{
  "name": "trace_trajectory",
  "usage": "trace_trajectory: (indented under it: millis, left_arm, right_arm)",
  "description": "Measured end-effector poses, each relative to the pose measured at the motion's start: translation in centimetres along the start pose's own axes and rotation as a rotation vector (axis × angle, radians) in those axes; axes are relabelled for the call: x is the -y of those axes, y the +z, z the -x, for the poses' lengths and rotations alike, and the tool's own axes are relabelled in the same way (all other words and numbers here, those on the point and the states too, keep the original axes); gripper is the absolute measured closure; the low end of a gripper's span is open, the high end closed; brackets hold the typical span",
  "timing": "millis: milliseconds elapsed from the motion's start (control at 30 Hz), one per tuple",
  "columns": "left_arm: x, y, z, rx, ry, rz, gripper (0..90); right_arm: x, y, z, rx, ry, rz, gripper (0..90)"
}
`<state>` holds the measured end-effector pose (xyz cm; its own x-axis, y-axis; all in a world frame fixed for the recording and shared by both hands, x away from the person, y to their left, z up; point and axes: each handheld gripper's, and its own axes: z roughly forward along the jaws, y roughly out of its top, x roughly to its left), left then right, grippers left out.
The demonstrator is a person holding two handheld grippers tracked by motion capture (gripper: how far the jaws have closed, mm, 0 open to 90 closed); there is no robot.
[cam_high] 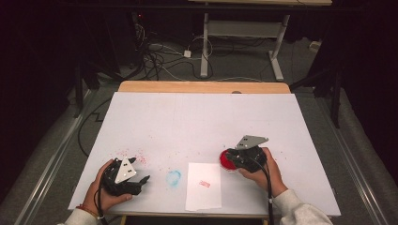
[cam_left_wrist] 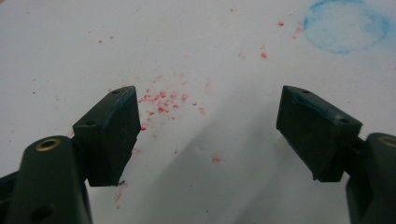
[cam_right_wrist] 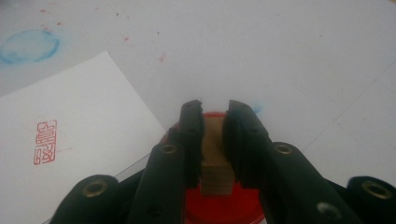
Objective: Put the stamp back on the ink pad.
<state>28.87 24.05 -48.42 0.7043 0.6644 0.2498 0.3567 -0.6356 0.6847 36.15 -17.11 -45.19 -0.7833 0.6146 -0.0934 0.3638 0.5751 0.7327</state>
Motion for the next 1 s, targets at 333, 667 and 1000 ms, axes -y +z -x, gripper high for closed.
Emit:
trace_trajectory:
  millis: [333,667,1000]
  left_arm:
    - [-0.15,0.01,0.03,0.0,0.006,-0.002,20.9]
    - [-0.28,0.12,0.01,0.003,0.007,0.004,20.8]
    - [-0.3,0.14,0.04,0.003,0.007,0.002,20.9]
  right_arm:
    - [0.96,0.24,0.46,-0.015,0.021,-0.057,73.7]
    - [0.94,0.22,0.33,-0.001,0.029,-0.068,61.7]
    - [0.38,-0.68,0.34,-0.002,0.028,-0.02,58.4]
